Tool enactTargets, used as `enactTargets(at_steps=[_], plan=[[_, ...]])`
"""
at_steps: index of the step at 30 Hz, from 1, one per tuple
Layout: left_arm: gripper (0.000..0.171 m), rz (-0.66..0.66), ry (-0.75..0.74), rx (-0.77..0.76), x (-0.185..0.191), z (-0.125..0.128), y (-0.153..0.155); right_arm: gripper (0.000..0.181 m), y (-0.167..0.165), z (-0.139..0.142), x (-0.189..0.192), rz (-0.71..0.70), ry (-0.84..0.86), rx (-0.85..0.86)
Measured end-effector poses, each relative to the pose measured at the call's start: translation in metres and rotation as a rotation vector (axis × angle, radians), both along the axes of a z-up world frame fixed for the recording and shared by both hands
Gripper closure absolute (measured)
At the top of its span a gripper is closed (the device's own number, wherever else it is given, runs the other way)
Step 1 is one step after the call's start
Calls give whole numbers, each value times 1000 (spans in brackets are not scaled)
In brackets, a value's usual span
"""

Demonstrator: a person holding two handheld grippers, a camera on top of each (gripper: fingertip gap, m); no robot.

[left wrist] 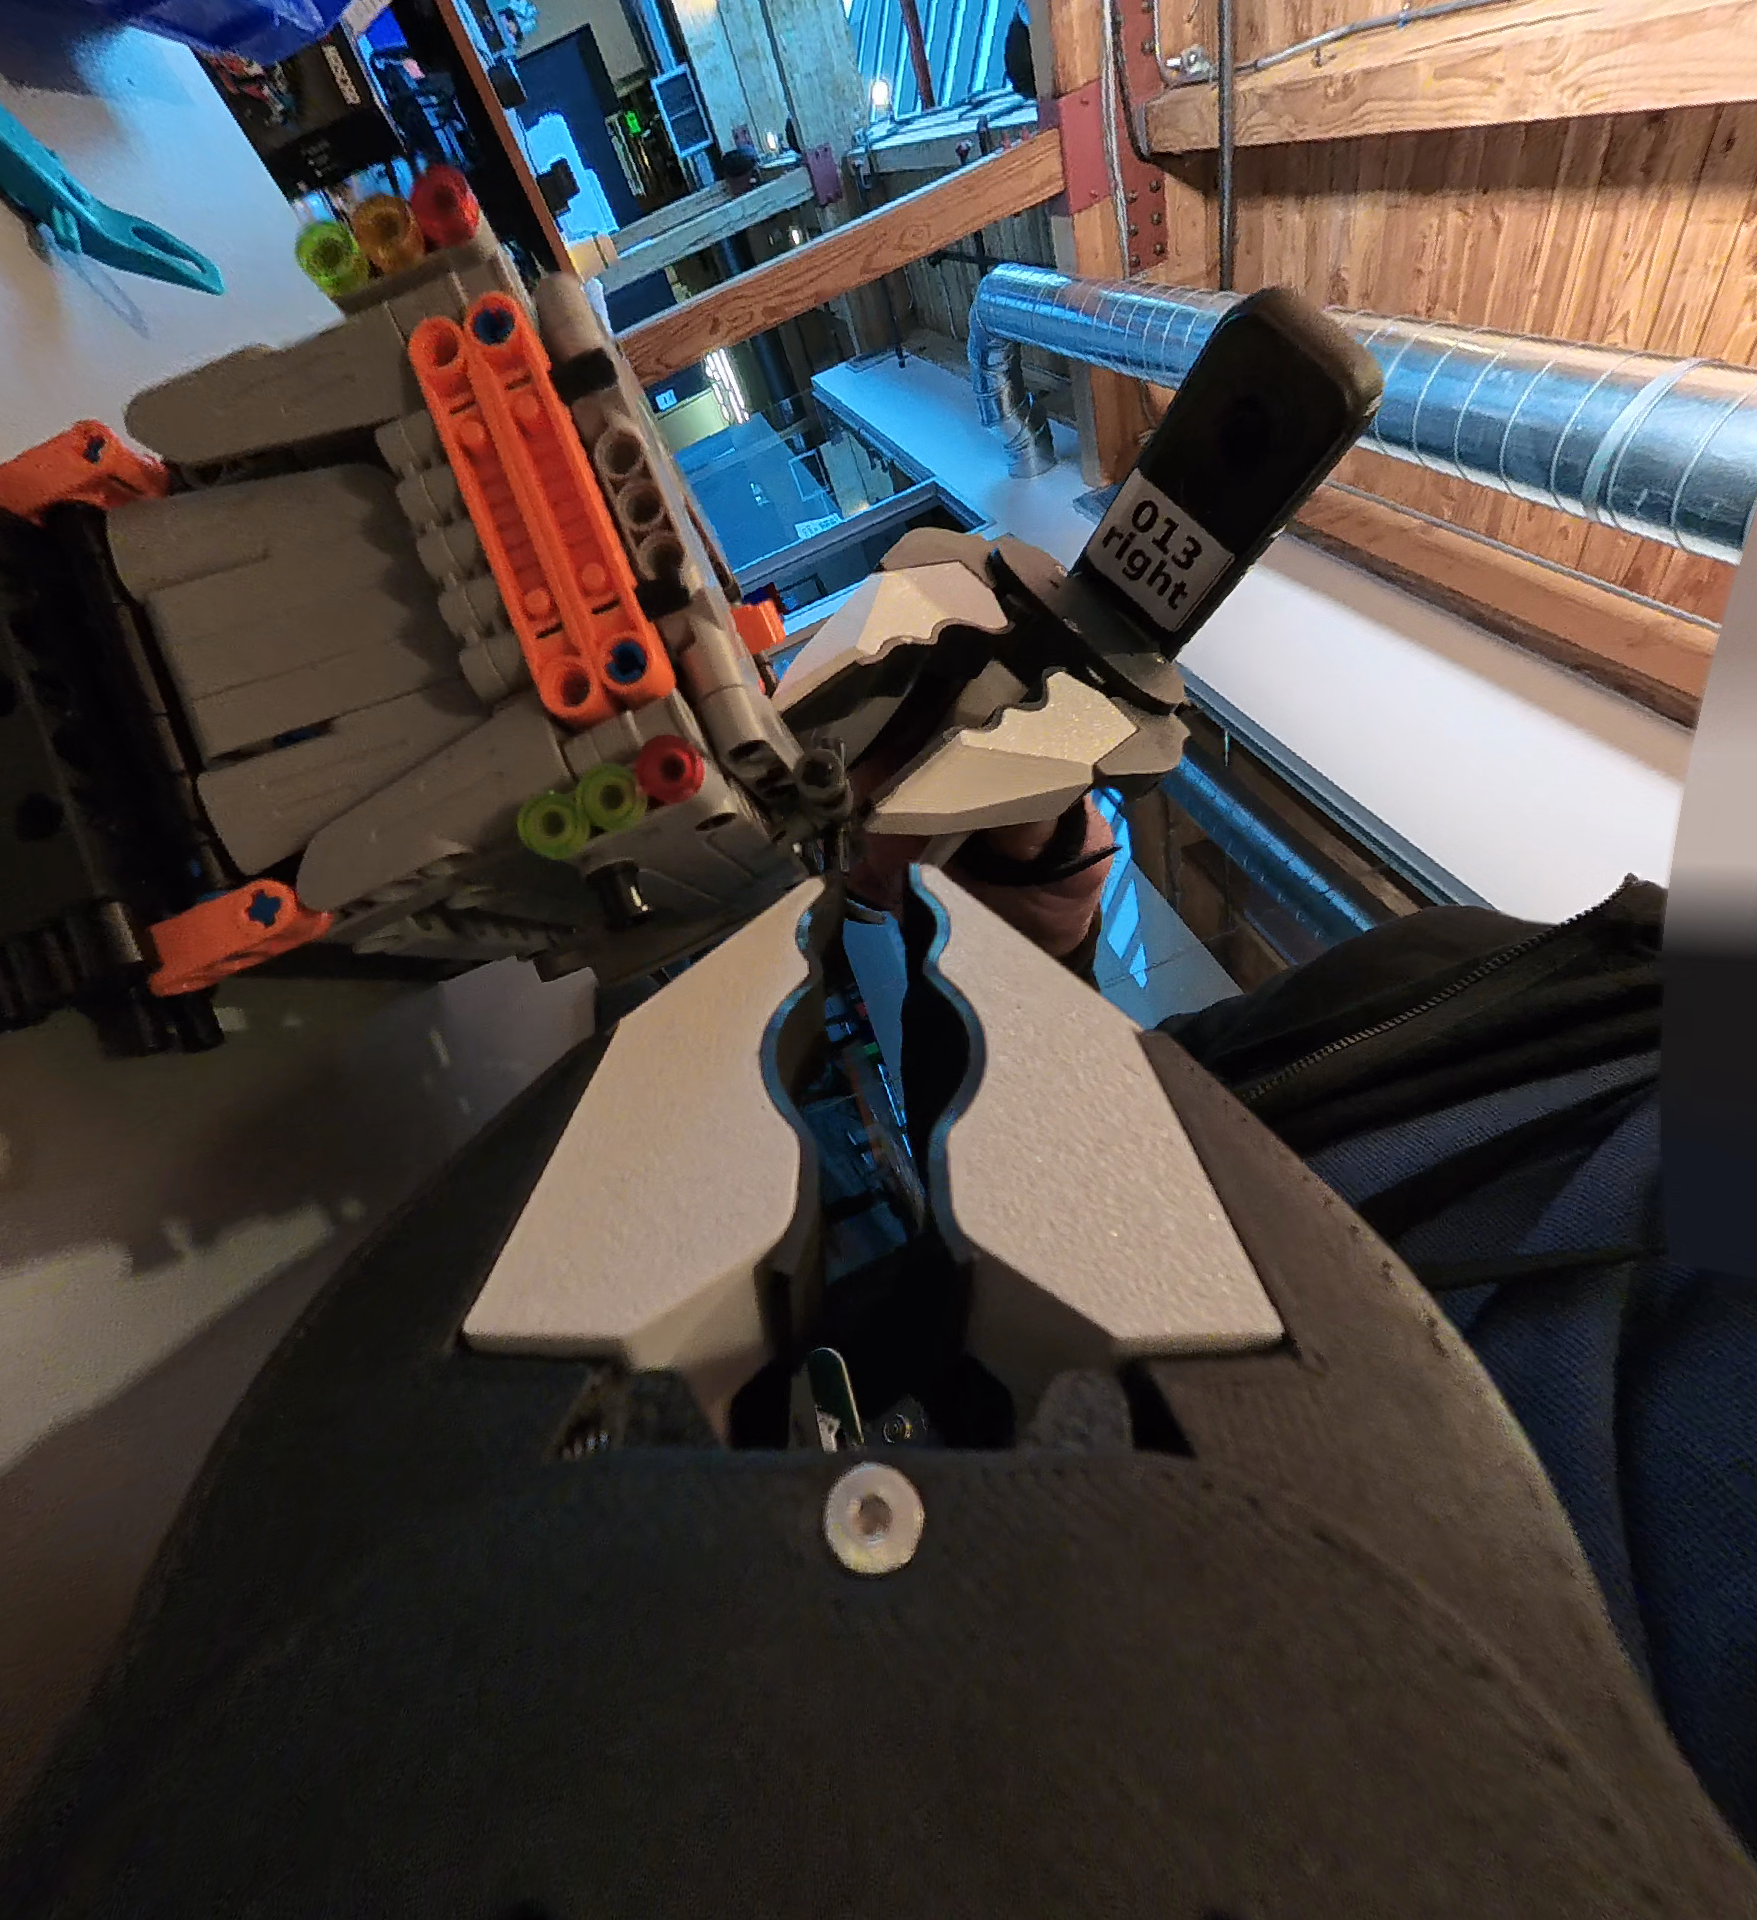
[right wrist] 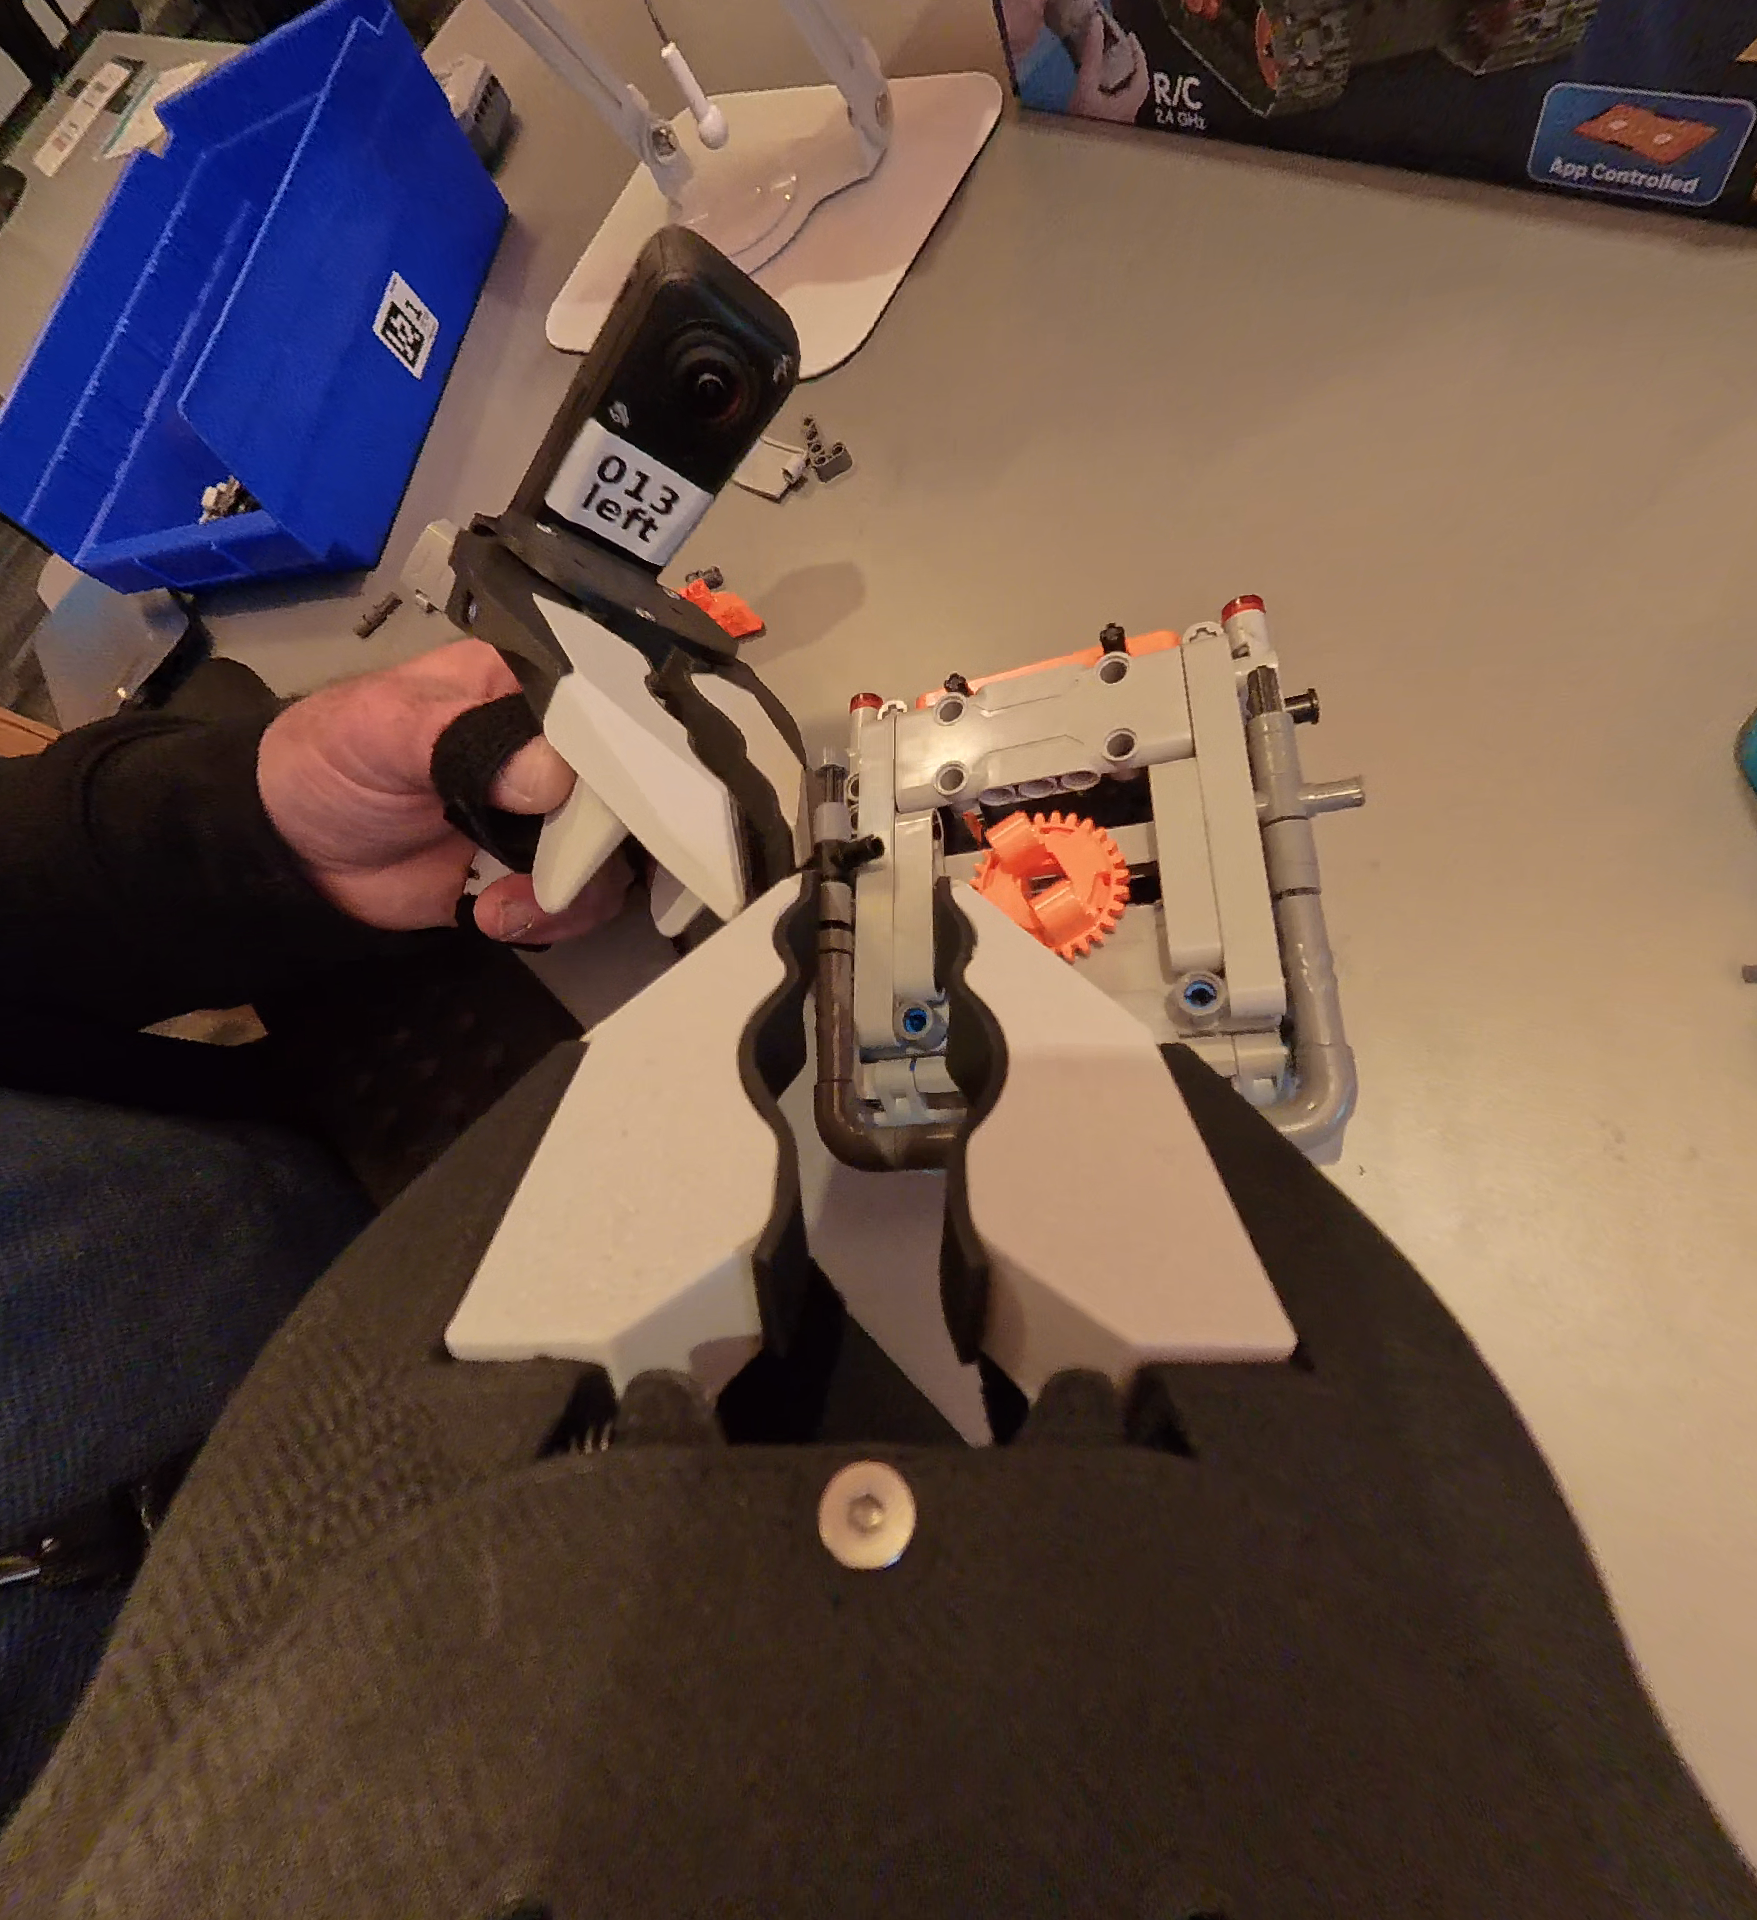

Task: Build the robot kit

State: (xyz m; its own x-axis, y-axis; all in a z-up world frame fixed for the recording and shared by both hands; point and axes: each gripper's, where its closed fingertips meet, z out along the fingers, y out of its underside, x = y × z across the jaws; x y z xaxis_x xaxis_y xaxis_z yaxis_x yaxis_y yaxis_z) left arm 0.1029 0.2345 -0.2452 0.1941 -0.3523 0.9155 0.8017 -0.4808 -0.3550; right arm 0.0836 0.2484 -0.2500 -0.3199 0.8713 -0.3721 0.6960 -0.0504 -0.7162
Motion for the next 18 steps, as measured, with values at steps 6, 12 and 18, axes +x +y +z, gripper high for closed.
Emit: enactTargets(at_steps=[6,12,18], plan=[[157,29,25,-17,-7,4,-3,161,0,0,2,20,10,31],[155,-8,55,-46,1,-1,-3,153,0,1,9,38,26,107],[155,-39,170,-22,4,6,-16,157,9,2,26,19,63,251]])
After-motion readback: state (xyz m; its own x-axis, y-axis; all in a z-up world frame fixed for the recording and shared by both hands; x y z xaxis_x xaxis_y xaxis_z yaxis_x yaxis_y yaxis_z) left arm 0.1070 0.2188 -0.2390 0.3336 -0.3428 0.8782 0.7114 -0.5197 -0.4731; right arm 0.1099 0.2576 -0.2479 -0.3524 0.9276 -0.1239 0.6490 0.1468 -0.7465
